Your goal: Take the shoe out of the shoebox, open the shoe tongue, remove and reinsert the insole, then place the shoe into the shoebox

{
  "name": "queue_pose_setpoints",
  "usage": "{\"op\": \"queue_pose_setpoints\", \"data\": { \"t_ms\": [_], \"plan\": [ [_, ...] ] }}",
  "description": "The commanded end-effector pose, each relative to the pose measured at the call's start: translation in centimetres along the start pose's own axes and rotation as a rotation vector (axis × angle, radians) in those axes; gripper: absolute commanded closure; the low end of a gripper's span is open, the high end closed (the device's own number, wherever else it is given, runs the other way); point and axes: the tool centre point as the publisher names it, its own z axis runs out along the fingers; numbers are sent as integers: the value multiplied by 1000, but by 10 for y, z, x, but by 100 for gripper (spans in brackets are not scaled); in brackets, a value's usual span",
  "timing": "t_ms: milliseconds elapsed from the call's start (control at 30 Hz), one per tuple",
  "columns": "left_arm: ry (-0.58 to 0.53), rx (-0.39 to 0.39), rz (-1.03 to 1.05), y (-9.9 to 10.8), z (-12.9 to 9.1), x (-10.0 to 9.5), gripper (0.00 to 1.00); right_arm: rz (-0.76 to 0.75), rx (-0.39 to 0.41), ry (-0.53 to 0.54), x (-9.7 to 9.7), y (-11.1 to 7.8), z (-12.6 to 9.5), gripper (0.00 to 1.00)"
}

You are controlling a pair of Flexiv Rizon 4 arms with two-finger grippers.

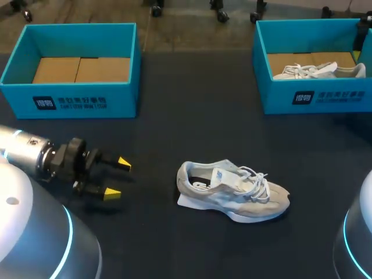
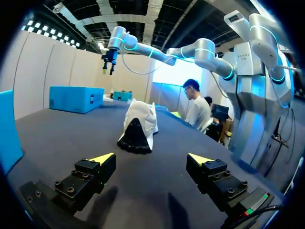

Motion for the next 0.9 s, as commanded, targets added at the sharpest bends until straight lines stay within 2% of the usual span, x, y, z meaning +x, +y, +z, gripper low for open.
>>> {"op": "queue_pose_setpoints", "data": {
  "t_ms": [33, 267, 400, 767, 900],
  "plan": [
    [-70, 10, -5, 4, 2, 10, 0, 0, 0, 1, 0, 0, 0, 0],
    [-98, -7, 4, 5, 5, 12, 0, 0, 0, 1, 0, 0, 0, 0],
    [-109, -10, 16, 5, 14, 10, 0, 0, 0, 1, 0, 0, 0, 0],
    [-59, -2, 27, -2, 53, -19, 0, 0, 0, 1, 0, 0, 0, 0],
    [-38, -7, -29, -8, 57, -21, 0, 0, 0, 1, 0, 0, 0, 0]
  ]
}}
